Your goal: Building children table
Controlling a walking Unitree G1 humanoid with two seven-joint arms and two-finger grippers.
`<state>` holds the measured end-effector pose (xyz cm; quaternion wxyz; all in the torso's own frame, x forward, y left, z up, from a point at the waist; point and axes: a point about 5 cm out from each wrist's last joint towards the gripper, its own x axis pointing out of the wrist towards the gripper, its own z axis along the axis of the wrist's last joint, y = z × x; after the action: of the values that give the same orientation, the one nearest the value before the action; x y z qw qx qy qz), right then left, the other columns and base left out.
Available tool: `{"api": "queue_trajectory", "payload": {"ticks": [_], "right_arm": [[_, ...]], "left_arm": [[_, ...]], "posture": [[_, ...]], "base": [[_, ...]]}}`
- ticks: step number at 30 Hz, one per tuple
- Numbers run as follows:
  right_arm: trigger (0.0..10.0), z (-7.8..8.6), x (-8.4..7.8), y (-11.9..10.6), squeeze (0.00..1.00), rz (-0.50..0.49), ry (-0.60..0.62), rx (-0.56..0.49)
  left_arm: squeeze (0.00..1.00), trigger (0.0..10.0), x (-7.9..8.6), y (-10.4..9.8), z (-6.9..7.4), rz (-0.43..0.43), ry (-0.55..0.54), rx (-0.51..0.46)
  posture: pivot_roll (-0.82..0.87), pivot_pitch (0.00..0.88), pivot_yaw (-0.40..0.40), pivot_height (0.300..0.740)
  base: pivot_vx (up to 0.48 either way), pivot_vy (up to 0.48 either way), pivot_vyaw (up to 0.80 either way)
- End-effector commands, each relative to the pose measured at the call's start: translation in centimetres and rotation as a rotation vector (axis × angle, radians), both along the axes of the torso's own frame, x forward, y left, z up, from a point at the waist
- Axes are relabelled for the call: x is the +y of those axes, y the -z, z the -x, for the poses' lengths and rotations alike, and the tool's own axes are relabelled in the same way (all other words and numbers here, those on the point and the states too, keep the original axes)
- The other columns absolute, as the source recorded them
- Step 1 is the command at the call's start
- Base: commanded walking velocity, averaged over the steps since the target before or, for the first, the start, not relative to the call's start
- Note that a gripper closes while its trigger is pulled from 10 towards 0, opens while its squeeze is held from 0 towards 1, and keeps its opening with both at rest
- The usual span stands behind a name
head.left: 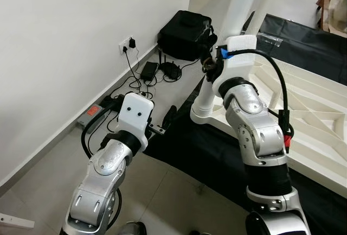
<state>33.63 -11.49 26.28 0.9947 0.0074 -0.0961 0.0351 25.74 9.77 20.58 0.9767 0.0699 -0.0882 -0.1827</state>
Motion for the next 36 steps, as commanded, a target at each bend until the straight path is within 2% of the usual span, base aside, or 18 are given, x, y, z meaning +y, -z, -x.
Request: {"api": "queue_trajectory", "payload": {"ticks": [1, 5, 11, 13, 17, 19, 20, 21, 23, 25, 29, 31, 36], "right_arm": [[10.0, -0.6, -2.9, 3.7, 0.0, 0.008, 0.175, 0.174], [10.0, -0.7, -3.1, 3.8, 0.0, -0.027, 0.229, 0.184], [10.0, -0.6, -3.2, 3.8, 0.0, -0.025, 0.3, 0.181], [10.0, -0.4, -3.2, 3.7, 0.0, 0.002, 0.401, 0.168], [10.0, -0.3, -3.2, 3.6, 0.0, 0.013, 0.436, 0.164], [10.0, -0.2, -3.4, 3.3, 0.0, 0.069, 0.532, 0.142], [10.0, -0.2, -3.4, 3.3, 0.0, 0.069, 0.532, 0.142], [10.0, -0.1, -3.6, 3.2, 0.0, 0.106, 0.594, 0.134], [10.0, 0.0, -3.8, 3.1, 0.0, 0.137, 0.64, 0.126], [10.0, 0.1, -4.3, 3.4, 0.0, 0.153, 0.719, 0.148], [10.0, 0.2, -4.7, 3.7, 0.0, 0.148, 0.775, 0.17], [10.0, 0.1, -5.2, 3.8, 0.0, 0.081, 0.811, 0.185], [10.0, 0.2, -5.5, 3.8, 0.0, 0.034, 0.845, 0.192]], "left_arm": [[0.0, 10.0, 0.1, 0.1, -0.1, -0.014, -0.003, -0.002], [0.0, 10.0, 0.1, 0.1, -0.1, -0.014, -0.003, -0.002], [0.0, 10.0, 0.2, 0.1, -0.1, -0.014, -0.007, -0.005], [0.0, 10.0, 0.3, 0.2, -0.2, -0.015, -0.01, -0.008], [0.0, 10.0, 0.2, 0.2, -0.2, -0.015, -0.01, -0.009], [0.0, 10.0, 0.2, 0.2, -0.2, -0.014, -0.008, -0.011], [0.0, 10.0, 0.2, 0.2, -0.2, -0.014, -0.008, -0.011], [0.0, 10.0, 0.2, 0.2, -0.2, -0.014, -0.008, -0.011], [0.0, 10.0, 0.2, 0.2, -0.2, -0.014, -0.008, -0.012], [0.0, 10.0, 0.2, 0.2, -0.2, -0.014, -0.009, -0.013], [0.0, 10.0, 0.2, 0.1, -0.3, -0.014, -0.01, -0.014], [0.0, 10.0, 0.3, 0.0, -0.3, -0.014, -0.012, -0.015], [0.0, 10.0, 0.3, 0.0, -0.3, -0.013, -0.012, -0.016]], "posture": [[0.13, 0.186, -0.079, 0.74], [0.13, 0.184, -0.077, 0.74], [0.13, 0.181, -0.078, 0.74], [0.13, 0.177, -0.077, 0.74], [0.13, 0.176, -0.078, 0.74], [0.13, 0.174, -0.077, 0.74], [0.13, 0.174, -0.077, 0.74], [0.13, 0.176, -0.08, 0.74], [0.13, 0.176, -0.079, 0.74], [0.13, 0.179, -0.083, 0.74], [0.13, 0.181, -0.082, 0.74], [0.13, 0.183, -0.082, 0.74], [0.13, 0.183, -0.084, 0.74]], "base": [[0.0, 0.0, 0.0], [0.0, 0.0, 0.0], [0.0, 0.0, 0.0], [0.0, 0.0, 0.0], [0.0, 0.0, 0.0], [0.0, 0.0, 0.0], [0.0, 0.0, 0.0], [0.0, 0.0, 0.0], [0.0, 0.0, 0.0], [0.0, 0.0, 0.0], [0.0, 0.0, 0.0], [0.0, 0.0, 0.0], [0.0, 0.0, 0.0]]}}
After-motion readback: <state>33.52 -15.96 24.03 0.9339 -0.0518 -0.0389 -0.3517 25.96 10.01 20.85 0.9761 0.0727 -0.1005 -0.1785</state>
